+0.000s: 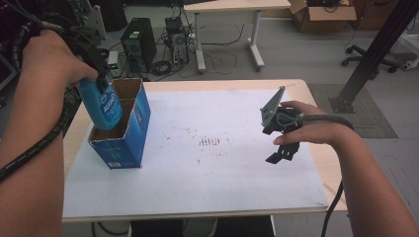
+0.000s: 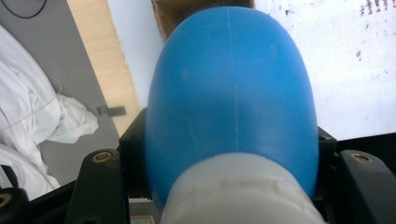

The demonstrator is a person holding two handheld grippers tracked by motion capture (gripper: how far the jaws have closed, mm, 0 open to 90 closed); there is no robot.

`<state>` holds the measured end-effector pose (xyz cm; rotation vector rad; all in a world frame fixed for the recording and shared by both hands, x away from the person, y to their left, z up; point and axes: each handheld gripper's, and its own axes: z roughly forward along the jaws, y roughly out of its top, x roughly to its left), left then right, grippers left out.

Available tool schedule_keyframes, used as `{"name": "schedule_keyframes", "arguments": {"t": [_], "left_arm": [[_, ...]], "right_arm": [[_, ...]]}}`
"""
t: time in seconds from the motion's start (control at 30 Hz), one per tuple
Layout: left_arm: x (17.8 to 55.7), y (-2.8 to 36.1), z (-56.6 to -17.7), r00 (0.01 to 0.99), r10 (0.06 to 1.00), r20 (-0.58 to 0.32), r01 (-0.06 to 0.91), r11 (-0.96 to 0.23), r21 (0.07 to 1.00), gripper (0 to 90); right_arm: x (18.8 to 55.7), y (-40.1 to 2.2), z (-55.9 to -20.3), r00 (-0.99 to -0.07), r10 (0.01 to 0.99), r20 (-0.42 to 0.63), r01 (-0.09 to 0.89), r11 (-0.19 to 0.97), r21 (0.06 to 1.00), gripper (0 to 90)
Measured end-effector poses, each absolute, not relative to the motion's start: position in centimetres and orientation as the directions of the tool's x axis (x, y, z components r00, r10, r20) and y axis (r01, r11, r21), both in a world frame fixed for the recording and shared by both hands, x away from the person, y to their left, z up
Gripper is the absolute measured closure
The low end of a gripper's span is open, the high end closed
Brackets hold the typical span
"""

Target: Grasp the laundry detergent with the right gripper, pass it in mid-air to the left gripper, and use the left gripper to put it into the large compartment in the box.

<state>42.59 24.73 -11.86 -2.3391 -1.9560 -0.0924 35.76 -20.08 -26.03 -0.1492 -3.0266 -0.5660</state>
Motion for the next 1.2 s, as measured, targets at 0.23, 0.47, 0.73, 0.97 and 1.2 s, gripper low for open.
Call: {"name": "schedule_keyframes", "arguments": {"t": [0.23,0.47,0.73,0.97,1.2], "left_arm": [[43.1,24.8,-13.3,0.172,0.98,0.097,0.985,-0.169,-0.042,38.5],[43.6,25.4,-15.0,0.157,0.983,0.09,0.987,-0.152,-0.057,38.5],[43.9,25.7,-16.8,0.153,0.985,0.084,0.987,-0.149,-0.061,38.5],[44.0,26.2,-18.5,0.147,0.987,0.069,0.987,-0.142,-0.071,38.5],[44.0,26.3,-19.5,0.149,0.987,0.058,0.987,-0.145,-0.068,38.5]], "right_arm": [[35.8,-20.0,-25.6,-0.993,0.074,0.088,0.1,0.936,0.336,3.3],[35.8,-20.0,-25.5,-0.991,0.081,0.105,0.111,0.944,0.31,3.3],[35.8,-20.0,-25.7,-0.989,0.086,0.119,0.118,0.947,0.298,3.4],[35.8,-19.7,-25.9,-0.986,0.088,0.14,0.125,0.951,0.283,3.5],[35.7,-19.6,-26.2,-0.985,0.091,0.145,0.13,0.949,0.289,3.4]]}}
